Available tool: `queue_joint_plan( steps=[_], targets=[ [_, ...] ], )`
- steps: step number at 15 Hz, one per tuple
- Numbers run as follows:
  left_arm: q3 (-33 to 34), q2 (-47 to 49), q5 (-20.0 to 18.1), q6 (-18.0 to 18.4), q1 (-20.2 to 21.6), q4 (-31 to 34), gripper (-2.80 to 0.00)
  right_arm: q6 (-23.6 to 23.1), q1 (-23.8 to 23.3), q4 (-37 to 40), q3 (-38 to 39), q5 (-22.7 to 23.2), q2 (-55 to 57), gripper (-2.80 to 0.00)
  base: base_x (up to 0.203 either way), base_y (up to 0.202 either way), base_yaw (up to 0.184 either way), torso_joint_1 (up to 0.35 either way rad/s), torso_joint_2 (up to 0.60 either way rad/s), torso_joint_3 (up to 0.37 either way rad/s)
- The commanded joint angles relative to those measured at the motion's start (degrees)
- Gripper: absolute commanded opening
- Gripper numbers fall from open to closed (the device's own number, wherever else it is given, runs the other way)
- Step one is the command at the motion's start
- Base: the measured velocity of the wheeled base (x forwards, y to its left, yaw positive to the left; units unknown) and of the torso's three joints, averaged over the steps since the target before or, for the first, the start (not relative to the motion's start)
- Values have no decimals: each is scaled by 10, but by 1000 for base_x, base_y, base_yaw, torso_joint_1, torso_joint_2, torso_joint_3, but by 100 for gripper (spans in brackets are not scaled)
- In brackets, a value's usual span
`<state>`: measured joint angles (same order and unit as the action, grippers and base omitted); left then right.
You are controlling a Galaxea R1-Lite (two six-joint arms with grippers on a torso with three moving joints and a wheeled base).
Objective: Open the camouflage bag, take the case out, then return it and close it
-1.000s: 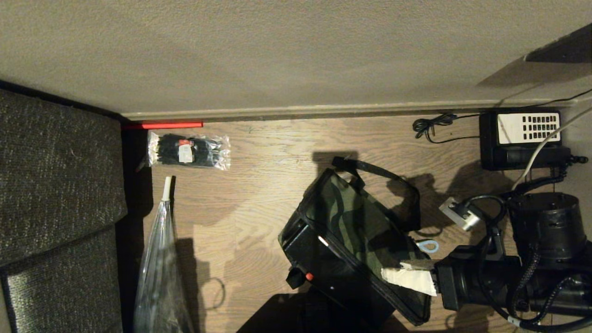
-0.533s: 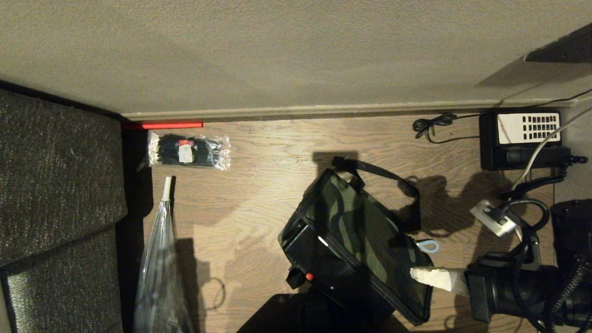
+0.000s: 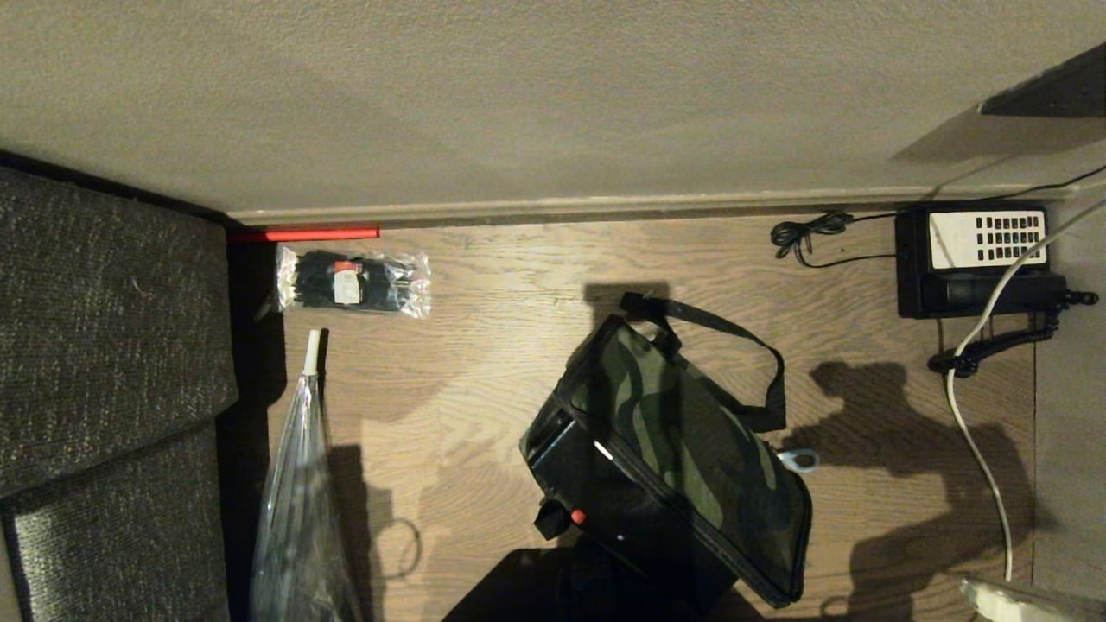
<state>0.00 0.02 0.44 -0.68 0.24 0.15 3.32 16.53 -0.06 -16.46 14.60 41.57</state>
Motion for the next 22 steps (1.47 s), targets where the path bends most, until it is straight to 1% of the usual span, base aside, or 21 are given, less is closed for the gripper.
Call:
queue_joint_plan(
  steps=[1, 2, 3, 4, 5, 6, 7, 8, 9, 10, 12, 13, 17, 19, 22],
  targets=[
    [2, -1, 0, 0, 0, 0, -280, -61, -72, 110, 25, -1, -194, -280, 0, 0, 0, 0, 0, 0],
    [2, -1, 0, 0, 0, 0, -280, -86, -102, 122, 54, -4, -231, -280, 0, 0, 0, 0, 0, 0],
    [2, -1, 0, 0, 0, 0, -280, -101, -128, 112, 87, -11, -263, -280, 0, 0, 0, 0, 0, 0],
    [2, -1, 0, 0, 0, 0, -280, -108, -140, 74, 108, -21, -285, -280, 0, 0, 0, 0, 0, 0],
    [2, -1, 0, 0, 0, 0, -280, -112, -145, 34, 127, -54, -293, -280, 0, 0, 0, 0, 0, 0],
    [2, -1, 0, 0, 0, 0, -280, -117, -147, 16, 138, -119, -296, -280, 0, 0, 0, 0, 0, 0],
    [2, -1, 0, 0, 0, 0, -280, -119, -149, -1, 146, -165, -299, -280, 0, 0, 0, 0, 0, 0],
    [2, -1, 0, 0, 0, 0, -280, -114, -150, -16, 154, -162, -305, -280, 0, 0, 0, 0, 0, 0],
    [2, -1, 0, 0, 0, 0, -280, -108, -153, -12, 158, -148, -328, -280, 0, 0, 0, 0, 0, 0],
    [2, -1, 0, 0, 0, 0, -280, -105, -155, -2, 159, -144, -367, -280, 0, 0, 0, 0, 0, 0],
    [2, -1, 0, 0, 1, 0, -280, -77, -157, 0, 161, -140, -415, -280, 0, 0, 0, 0, 0, 0],
    [2, -1, 0, 0, 0, 0, -280, -68, -158, 10, 160, -138, -415, -280, 0, 0, 0, 0, 0, 0],
    [2, -1, 0, 0, 0, 0, -280, -72, -158, 15, 159, -136, -415, -280, 0, 0, 0, 0, 0, 0],
    [2, -1, 0, 0, 0, 0, -280, -60, -158, 8, 162, -138, -414, -280, 0, 0, 0, 0, 0, 0],
    [2, -1, 0, 1, 0, 0, -280, -59, -158, 8, 162, -139, -414, -280, 0, 0, 0, 0, 0, 0]
  ],
)
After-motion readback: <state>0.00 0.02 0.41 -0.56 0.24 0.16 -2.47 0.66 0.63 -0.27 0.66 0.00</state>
